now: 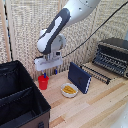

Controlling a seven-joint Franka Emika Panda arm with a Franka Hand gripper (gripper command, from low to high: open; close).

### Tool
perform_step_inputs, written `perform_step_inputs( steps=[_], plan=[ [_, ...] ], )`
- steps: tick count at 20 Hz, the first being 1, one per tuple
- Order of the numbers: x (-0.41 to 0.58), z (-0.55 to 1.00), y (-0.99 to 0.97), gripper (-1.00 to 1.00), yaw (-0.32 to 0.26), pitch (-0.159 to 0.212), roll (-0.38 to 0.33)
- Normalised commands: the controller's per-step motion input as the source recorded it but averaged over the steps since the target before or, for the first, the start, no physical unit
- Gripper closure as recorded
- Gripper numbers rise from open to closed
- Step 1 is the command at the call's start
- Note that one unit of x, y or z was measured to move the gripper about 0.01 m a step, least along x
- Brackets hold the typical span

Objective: Kindly spot and seek the red cup placed ahead of you. Cautiously adjust your gripper towards the red cup, gripping it gently. Find the after-storage area of the caddy. Relocate the red cup in your grip over the rear portion and softly release it into the compartment.

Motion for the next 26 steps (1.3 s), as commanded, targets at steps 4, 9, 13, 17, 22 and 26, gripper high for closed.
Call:
perform_step_inputs(
  steps=[4, 9, 13, 17, 22, 26],
  plan=[
    [0.216, -0.3, 0.15, -1.0, 0.017, -0.014, -0.057],
    [0.064, -0.16, 0.21, 1.0, 0.005, 0.002, -0.074],
    [0.0, -0.06, 0.14, 1.0, 0.006, 0.018, -0.04],
    [0.0, -0.01, 0.14, 1.0, -0.05, -0.048, -0.019],
    [-0.007, 0.24, 0.14, 1.0, -0.107, -0.031, -0.001],
    [-0.016, 0.7, 0.03, 1.0, -0.186, 0.035, 0.055]
  ],
)
